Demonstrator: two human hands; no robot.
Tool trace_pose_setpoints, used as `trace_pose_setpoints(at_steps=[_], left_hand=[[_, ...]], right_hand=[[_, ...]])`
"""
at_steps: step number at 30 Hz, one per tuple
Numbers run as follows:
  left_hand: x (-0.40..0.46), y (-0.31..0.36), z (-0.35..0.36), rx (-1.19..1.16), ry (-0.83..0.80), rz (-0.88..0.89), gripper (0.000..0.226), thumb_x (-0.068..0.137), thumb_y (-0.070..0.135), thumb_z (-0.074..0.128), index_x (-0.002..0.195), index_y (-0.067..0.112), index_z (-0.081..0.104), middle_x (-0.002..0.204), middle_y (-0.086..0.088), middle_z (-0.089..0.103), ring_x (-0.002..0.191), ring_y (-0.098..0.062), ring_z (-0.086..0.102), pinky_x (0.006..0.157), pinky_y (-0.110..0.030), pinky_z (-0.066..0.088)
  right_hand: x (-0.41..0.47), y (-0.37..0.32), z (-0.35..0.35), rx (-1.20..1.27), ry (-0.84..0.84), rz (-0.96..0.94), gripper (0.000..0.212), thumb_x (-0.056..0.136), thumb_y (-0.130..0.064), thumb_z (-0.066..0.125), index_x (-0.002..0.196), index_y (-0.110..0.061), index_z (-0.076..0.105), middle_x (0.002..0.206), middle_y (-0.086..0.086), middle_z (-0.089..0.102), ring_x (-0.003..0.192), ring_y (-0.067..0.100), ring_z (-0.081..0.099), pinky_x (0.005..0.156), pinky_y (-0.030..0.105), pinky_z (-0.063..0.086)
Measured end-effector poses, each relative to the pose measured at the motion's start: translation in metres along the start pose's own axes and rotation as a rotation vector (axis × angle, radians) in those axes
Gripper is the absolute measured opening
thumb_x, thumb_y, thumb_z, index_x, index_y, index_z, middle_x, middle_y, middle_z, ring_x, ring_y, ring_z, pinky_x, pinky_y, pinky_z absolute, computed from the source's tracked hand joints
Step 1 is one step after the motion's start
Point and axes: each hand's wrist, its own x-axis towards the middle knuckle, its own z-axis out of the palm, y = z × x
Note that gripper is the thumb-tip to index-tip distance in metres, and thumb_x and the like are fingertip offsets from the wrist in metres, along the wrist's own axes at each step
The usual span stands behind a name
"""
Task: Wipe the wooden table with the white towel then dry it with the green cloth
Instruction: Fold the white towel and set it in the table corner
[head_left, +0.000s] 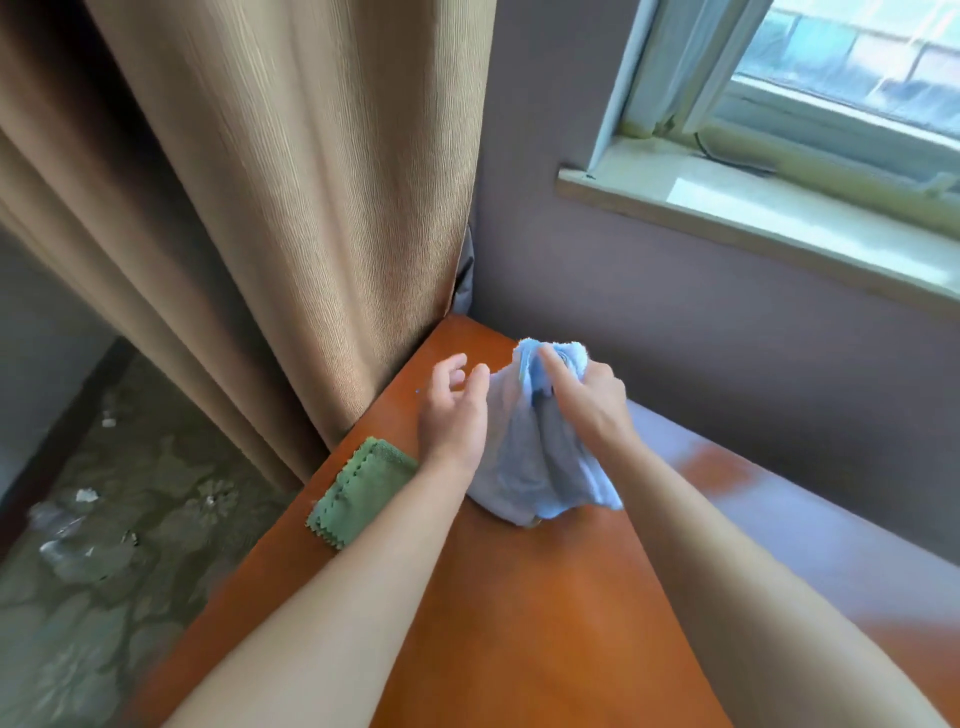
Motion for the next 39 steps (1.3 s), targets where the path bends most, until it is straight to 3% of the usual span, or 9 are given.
trace_pose_setpoints(at_steps=[5, 10, 16, 18, 23, 29, 32, 35, 39], left_hand=[[-0.001, 0.013, 0.015, 0.069, -0.173, 0.293, 0.066, 0.072, 0.031, 0.079, 0.130, 0.023, 0.048, 0.128, 0.005, 0.053, 0.117, -0.005, 0.052, 0.099, -0.021, 0.042], [0.011, 0.015, -0.002, 0.318, 0.243, 0.361, 0.062, 0.071, 0.003, 0.064, 0.129, 0.021, 0.052, 0.123, -0.002, 0.053, 0.117, -0.018, 0.047, 0.103, -0.026, 0.035], [0.005, 0.070, -0.004, 0.314, 0.164, 0.502, 0.018, 0.078, 0.013, 0.060, 0.091, 0.018, 0.069, 0.093, 0.003, 0.061, 0.085, -0.016, 0.058, 0.085, -0.031, 0.047], [0.009, 0.083, -0.003, 0.367, -0.006, 0.354, 0.020, 0.084, 0.033, 0.059, 0.088, 0.018, 0.071, 0.087, 0.000, 0.069, 0.080, -0.018, 0.061, 0.076, -0.030, 0.049], [0.004, 0.110, 0.008, -0.556, -0.474, -0.222, 0.060, 0.095, 0.064, 0.025, 0.073, 0.019, 0.059, 0.055, 0.000, 0.059, 0.046, -0.012, 0.056, 0.048, -0.020, 0.044], [0.040, 0.112, 0.019, -1.046, -0.563, -0.220, 0.064, 0.089, 0.069, 0.028, 0.100, 0.018, 0.066, 0.105, -0.010, 0.064, 0.102, -0.028, 0.060, 0.093, -0.039, 0.043], [0.049, 0.112, 0.020, -1.156, -0.560, -0.184, 0.056, 0.091, 0.063, 0.030, 0.115, 0.020, 0.057, 0.108, -0.011, 0.064, 0.100, -0.030, 0.064, 0.086, -0.038, 0.052], [0.070, 0.078, 0.009, -1.134, -0.434, -0.210, 0.039, 0.082, 0.051, 0.049, 0.102, 0.017, 0.050, 0.099, -0.009, 0.061, 0.092, -0.027, 0.065, 0.082, -0.036, 0.053], [0.093, 0.020, -0.025, -0.836, -0.134, -0.592, 0.052, 0.093, 0.054, 0.043, 0.116, 0.008, 0.053, 0.119, -0.008, 0.064, 0.117, -0.022, 0.053, 0.094, -0.028, 0.037]], right_hand=[[0.001, -0.030, -0.017, 0.019, -0.028, 0.055, 0.055, 0.084, -0.071, 0.046, 0.079, -0.018, 0.062, 0.088, 0.001, 0.064, 0.087, 0.021, 0.060, 0.077, 0.035, 0.047], [0.003, -0.061, -0.032, 0.009, 0.056, 0.020, 0.059, 0.072, -0.074, 0.053, 0.084, -0.017, 0.062, 0.093, 0.003, 0.064, 0.090, 0.024, 0.062, 0.084, 0.037, 0.051], [-0.005, -0.101, -0.043, -0.096, 0.181, -0.089, 0.052, 0.080, -0.069, 0.051, 0.074, -0.018, 0.057, 0.081, 0.003, 0.060, 0.090, 0.031, 0.060, 0.082, 0.038, 0.051], [-0.007, -0.114, -0.048, -0.141, 0.219, -0.133, 0.057, 0.082, -0.070, 0.050, 0.083, -0.015, 0.062, 0.080, 0.003, 0.060, 0.089, 0.031, 0.059, 0.075, 0.035, 0.047], [-0.015, -0.139, -0.039, -0.435, 0.235, -0.369, 0.060, 0.082, -0.076, 0.047, 0.080, -0.017, 0.058, 0.064, 0.001, 0.046, 0.074, 0.029, 0.050, 0.065, 0.033, 0.038], [-0.013, -0.151, -0.012, -0.722, 0.398, -0.637, 0.053, 0.089, -0.072, 0.039, 0.082, -0.020, 0.051, 0.075, 0.000, 0.051, 0.075, 0.030, 0.057, 0.061, 0.033, 0.033], [0.001, -0.155, 0.004, -0.790, 0.395, -0.610, 0.065, 0.083, -0.076, 0.042, 0.105, -0.018, 0.061, 0.106, 0.005, 0.063, 0.104, 0.028, 0.057, 0.071, 0.037, 0.036], [0.005, -0.143, 0.034, -0.799, 0.229, -0.552, 0.080, 0.080, -0.082, 0.039, 0.120, -0.017, 0.059, 0.120, 0.006, 0.059, 0.115, 0.028, 0.049, 0.088, 0.043, 0.035], [0.008, -0.068, 0.085, -0.722, -0.214, -0.328, 0.070, 0.091, -0.071, 0.028, 0.124, -0.016, 0.056, 0.132, 0.008, 0.052, 0.123, 0.030, 0.042, 0.098, 0.049, 0.028]])
